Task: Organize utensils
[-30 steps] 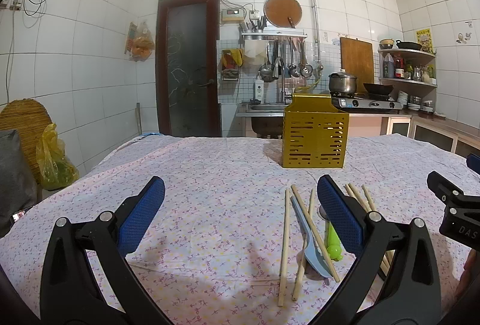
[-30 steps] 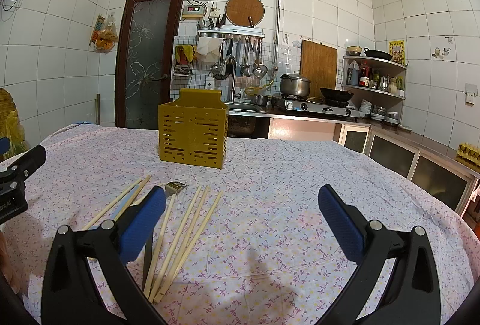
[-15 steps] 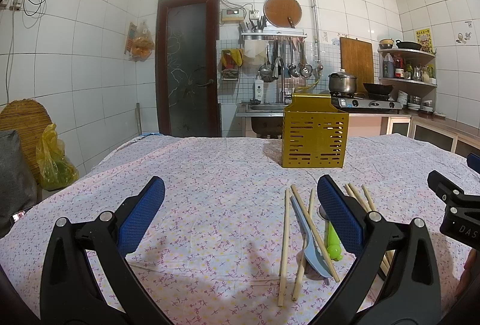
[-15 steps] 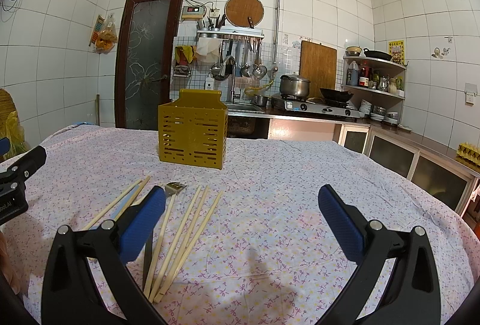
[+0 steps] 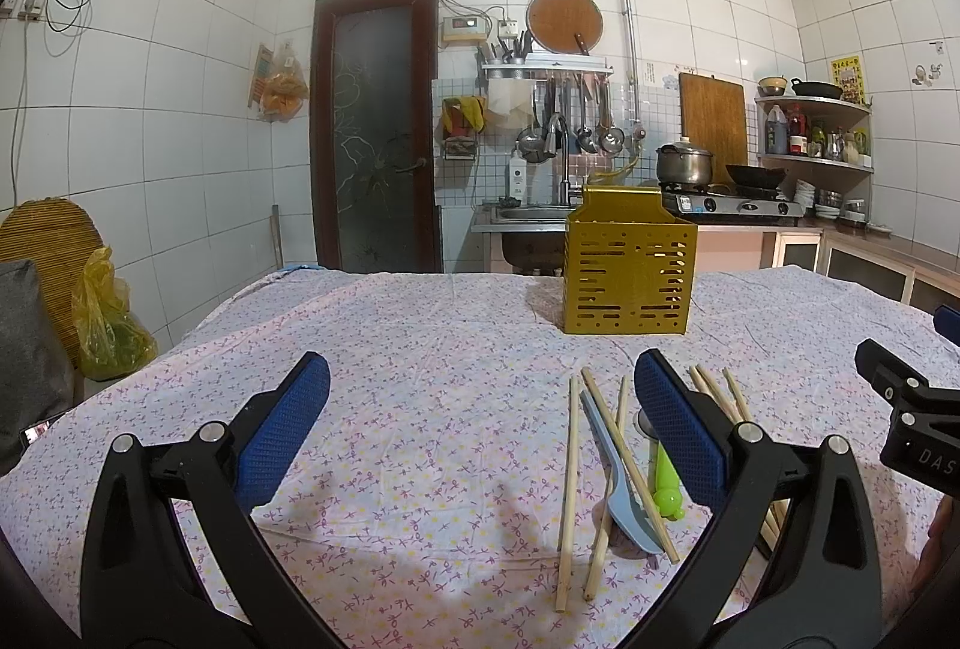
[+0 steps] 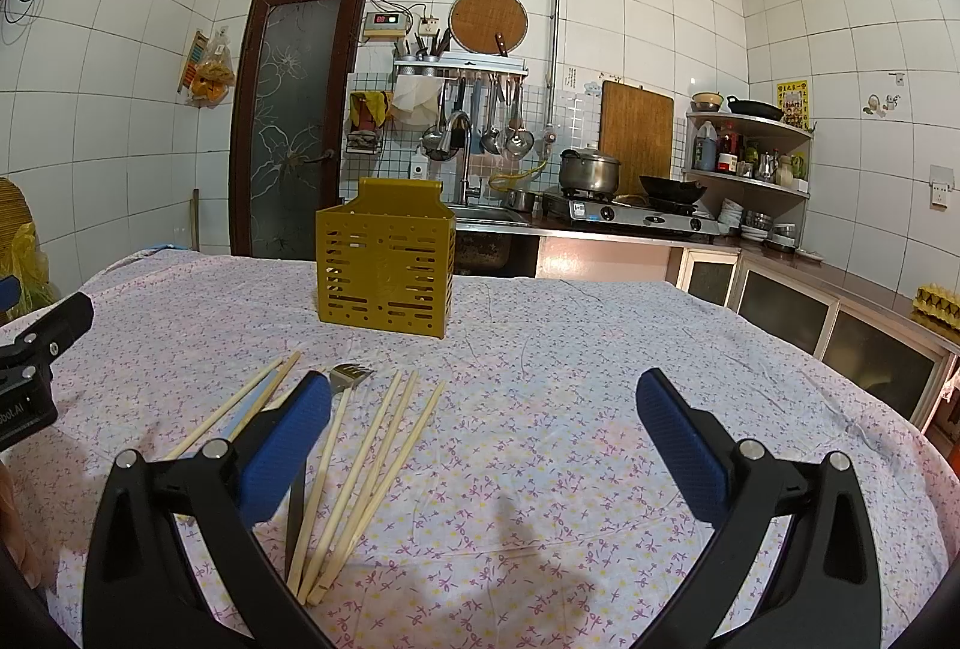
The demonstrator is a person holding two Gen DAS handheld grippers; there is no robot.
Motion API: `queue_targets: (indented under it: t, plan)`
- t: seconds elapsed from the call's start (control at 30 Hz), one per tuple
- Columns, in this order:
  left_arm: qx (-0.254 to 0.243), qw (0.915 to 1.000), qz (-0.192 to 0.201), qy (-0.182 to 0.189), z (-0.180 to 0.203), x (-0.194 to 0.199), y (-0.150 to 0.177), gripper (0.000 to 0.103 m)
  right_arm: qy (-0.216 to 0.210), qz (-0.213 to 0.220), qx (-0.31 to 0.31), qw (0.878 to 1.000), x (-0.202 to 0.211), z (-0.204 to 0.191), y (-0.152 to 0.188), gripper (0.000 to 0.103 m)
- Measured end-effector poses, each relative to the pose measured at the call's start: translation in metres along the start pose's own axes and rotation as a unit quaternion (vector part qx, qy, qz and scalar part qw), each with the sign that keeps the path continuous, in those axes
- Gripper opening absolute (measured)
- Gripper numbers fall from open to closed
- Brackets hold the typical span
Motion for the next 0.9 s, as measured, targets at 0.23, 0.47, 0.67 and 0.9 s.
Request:
queue_targets:
  t: [0.23, 0.47, 0.67, 0.9]
  plan:
    - [0.000, 1.0000, -0.002, 0.001, 0.003, 0.001, 0.002, 0.098, 0.000, -0.001, 0.000, 1.000, 0.000, 0.000, 0.000, 0.099]
    - [0.000, 1.0000, -0.005, 0.002, 0.001, 0.000, 0.005, 0.098, 0.000, -0.001, -0.005, 1.000, 0.002, 0.003, -0.003, 0.099]
    - [0.001, 1.0000, -0.007, 0.002, 0.002, -0.003, 0.008, 0.098, 0.000, -0.001, -0.006, 1.000, 0.002, 0.004, -0.004, 0.099]
    - [0.002, 0.9999, -0.011, 0.003, 0.002, -0.008, 0.013, 0.098, 0.000, 0.000, -0.006, 1.000, 0.002, 0.005, -0.006, 0.099]
Point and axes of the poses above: each gripper's, at about its wrist camera, not at the fingertips, and x roughly against the way its jaws point, z to its right, y to its underside, the point moved 7 cm from there along -x, roughly the way its jaws point, and after that the axes turned 12 degrees about y, right-handed, at the moved point
